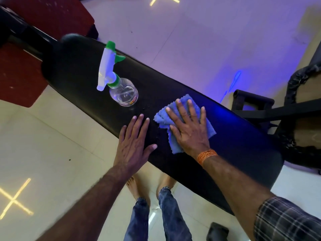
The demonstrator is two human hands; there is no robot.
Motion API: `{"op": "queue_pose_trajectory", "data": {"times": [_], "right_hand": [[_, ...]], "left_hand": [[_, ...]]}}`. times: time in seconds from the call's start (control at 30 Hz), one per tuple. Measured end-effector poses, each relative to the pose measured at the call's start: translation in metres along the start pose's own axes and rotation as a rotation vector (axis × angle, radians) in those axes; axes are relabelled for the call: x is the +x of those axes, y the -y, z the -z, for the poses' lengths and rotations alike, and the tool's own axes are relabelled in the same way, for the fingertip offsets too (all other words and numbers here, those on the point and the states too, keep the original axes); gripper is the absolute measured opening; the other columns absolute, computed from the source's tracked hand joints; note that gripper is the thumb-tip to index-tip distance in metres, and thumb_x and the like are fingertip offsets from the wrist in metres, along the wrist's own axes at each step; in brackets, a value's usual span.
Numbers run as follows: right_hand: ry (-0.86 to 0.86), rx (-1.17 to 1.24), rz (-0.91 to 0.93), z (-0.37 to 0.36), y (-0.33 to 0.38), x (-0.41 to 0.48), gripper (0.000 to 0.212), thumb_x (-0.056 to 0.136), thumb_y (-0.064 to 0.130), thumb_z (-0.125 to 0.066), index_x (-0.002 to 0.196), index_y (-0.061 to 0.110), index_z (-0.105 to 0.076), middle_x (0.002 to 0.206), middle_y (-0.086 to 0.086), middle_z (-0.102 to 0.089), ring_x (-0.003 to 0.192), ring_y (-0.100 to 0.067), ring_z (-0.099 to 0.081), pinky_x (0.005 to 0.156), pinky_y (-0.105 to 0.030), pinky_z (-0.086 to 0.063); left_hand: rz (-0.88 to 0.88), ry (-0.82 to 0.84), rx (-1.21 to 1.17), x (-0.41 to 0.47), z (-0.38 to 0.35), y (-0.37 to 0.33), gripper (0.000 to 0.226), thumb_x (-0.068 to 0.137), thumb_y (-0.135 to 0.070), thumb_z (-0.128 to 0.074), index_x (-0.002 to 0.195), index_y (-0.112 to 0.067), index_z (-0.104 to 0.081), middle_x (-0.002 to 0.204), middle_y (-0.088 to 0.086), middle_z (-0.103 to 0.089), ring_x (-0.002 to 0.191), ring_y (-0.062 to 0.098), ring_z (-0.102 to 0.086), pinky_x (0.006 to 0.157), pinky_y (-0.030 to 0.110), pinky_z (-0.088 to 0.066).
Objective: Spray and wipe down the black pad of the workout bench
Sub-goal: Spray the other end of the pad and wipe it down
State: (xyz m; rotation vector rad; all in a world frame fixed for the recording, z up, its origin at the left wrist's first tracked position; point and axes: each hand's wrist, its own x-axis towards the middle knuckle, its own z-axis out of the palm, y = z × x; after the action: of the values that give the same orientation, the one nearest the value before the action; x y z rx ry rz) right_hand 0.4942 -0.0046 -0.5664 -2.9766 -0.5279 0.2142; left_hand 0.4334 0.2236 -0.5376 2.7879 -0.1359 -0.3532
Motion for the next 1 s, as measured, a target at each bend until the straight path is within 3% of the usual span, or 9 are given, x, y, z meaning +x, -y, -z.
{"op": "queue_pose_trajectory", "data": {"times": [0.07,0.23,0.4,0.47,0.57,0.73,0.9,0.93,1.0], "right_hand": [[0.015,0.042,-0.143,0.002,0.016,0.012,0.060,0.108,0.052,-0.026,0.165,0.038,-0.012,0.176,0.001,-0.002,0.161,-0.033,0.002,0.124,-0.069,-0.003],[0.036,-0.014,0.261,-0.003,0.015,-0.019,0.062,0.107,0.056,-0.034,0.165,0.038,-0.017,0.175,-0.002,-0.008,0.161,-0.035,-0.004,0.123,-0.069,-0.012],[-0.004,0.051,-0.118,-0.002,0.042,0.015,0.063,0.107,0.053,-0.033,0.165,0.038,-0.013,0.175,0.001,-0.003,0.162,-0.031,0.001,0.126,-0.065,-0.003],[0.014,0.060,-0.030,-0.004,0.052,0.004,0.067,0.105,0.061,-0.029,0.165,0.038,-0.011,0.175,-0.003,0.001,0.161,-0.034,0.004,0.126,-0.065,0.001],[0.022,0.005,0.099,-0.003,0.036,0.006,0.063,0.106,0.057,-0.030,0.165,0.039,-0.015,0.175,0.000,-0.005,0.162,-0.031,-0.001,0.125,-0.066,-0.008],[-0.051,0.060,-0.223,-0.003,0.063,0.050,0.061,0.107,0.053,-0.028,0.164,0.040,-0.015,0.175,-0.001,-0.004,0.161,-0.034,0.000,0.126,-0.065,0.000],[0.033,-0.060,0.240,-0.001,0.043,0.018,0.059,0.109,0.053,-0.027,0.165,0.039,-0.016,0.175,-0.003,-0.008,0.161,-0.035,-0.004,0.125,-0.066,-0.010],[0.029,-0.062,0.225,-0.001,0.039,0.023,0.058,0.109,0.053,-0.026,0.165,0.039,-0.016,0.175,-0.001,-0.008,0.161,-0.032,-0.003,0.125,-0.064,-0.011],[-0.016,-0.005,-0.015,0.002,0.046,0.042,0.058,0.108,0.052,-0.025,0.164,0.040,-0.017,0.175,0.001,-0.008,0.162,-0.030,-0.002,0.126,-0.063,-0.009]], "left_hand": [[0.019,-0.007,-0.006,0.001,0.000,0.003,0.086,0.095,-0.068,-0.040,0.163,-0.016,-0.030,0.172,0.006,-0.021,0.160,0.028,-0.016,0.124,0.055,-0.026],[0.016,-0.036,-0.023,-0.002,-0.001,0.009,0.087,0.096,-0.069,-0.039,0.162,-0.014,-0.032,0.172,0.007,-0.024,0.159,0.028,-0.019,0.121,0.055,-0.030],[0.027,-0.027,-0.012,0.003,0.002,0.018,0.088,0.096,-0.068,-0.039,0.164,-0.013,-0.027,0.173,0.007,-0.019,0.160,0.028,-0.015,0.124,0.053,-0.027],[0.014,-0.032,0.000,0.006,0.003,0.023,0.088,0.096,-0.068,-0.040,0.163,-0.013,-0.029,0.173,0.007,-0.020,0.160,0.028,-0.016,0.123,0.052,-0.028],[-0.013,-0.012,0.016,0.006,0.004,0.029,0.087,0.096,-0.067,-0.042,0.163,-0.014,-0.028,0.173,0.006,-0.019,0.160,0.027,-0.016,0.122,0.054,-0.030],[-0.027,-0.025,0.027,0.004,0.005,0.036,0.090,0.095,-0.070,-0.040,0.164,-0.014,-0.025,0.174,0.004,-0.018,0.160,0.025,-0.013,0.125,0.047,-0.021],[-0.056,-0.036,-0.012,0.003,0.002,0.042,0.089,0.094,-0.069,-0.042,0.161,-0.010,-0.032,0.173,0.006,-0.020,0.160,0.026,-0.015,0.125,0.049,-0.022],[-0.063,-0.025,-0.015,0.002,0.004,0.044,0.090,0.094,-0.068,-0.042,0.161,-0.009,-0.032,0.173,0.006,-0.020,0.160,0.026,-0.015,0.125,0.051,-0.023],[-0.076,-0.010,-0.016,0.003,0.007,0.051,0.092,0.093,-0.070,-0.041,0.163,-0.011,-0.027,0.173,0.004,-0.019,0.161,0.024,-0.014,0.127,0.052,-0.020]]}}
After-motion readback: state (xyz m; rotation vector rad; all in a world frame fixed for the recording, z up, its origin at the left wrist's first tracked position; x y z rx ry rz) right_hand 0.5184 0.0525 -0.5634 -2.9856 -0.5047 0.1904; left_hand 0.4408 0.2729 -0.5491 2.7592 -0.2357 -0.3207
